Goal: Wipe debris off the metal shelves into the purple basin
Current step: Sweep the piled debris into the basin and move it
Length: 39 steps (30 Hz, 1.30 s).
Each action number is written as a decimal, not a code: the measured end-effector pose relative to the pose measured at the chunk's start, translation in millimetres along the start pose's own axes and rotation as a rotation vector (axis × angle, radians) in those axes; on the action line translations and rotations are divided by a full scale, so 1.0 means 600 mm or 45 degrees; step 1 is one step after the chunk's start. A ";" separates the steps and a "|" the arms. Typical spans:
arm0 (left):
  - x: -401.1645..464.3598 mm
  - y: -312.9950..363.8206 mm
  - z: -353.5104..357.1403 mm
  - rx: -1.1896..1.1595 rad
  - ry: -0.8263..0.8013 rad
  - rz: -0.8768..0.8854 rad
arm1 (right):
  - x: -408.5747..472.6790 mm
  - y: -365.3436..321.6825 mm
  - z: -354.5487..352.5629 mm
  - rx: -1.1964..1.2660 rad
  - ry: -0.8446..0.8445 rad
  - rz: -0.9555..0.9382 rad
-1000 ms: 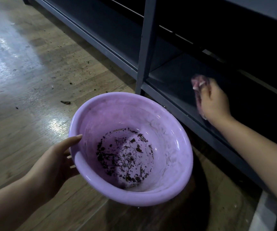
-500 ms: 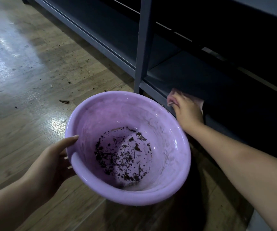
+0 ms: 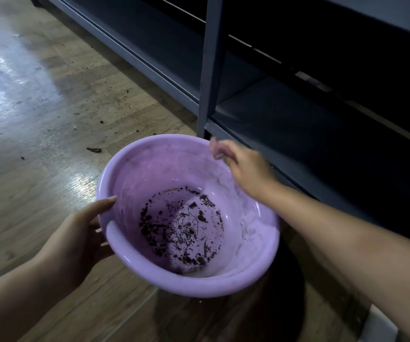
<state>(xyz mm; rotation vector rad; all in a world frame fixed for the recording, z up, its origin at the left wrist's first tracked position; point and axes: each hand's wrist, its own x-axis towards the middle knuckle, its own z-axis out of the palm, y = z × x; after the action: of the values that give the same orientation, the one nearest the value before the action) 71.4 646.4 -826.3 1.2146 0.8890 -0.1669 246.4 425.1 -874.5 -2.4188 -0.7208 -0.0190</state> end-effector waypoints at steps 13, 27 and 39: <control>0.004 -0.001 -0.004 -0.026 -0.027 0.031 | -0.019 0.023 0.026 -0.254 -0.145 0.244; 0.055 -0.031 -0.020 -0.043 0.220 0.052 | -0.007 -0.039 0.011 -0.146 -0.166 0.158; 0.040 0.056 -0.201 -0.262 0.560 0.150 | 0.115 -0.255 0.033 -0.095 -0.093 -0.242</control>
<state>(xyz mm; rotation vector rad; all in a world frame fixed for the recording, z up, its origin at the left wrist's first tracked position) 45.3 771.3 -825.8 1.1233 1.1787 0.2924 225.6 572.2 -794.1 -2.4231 -0.9979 -0.0348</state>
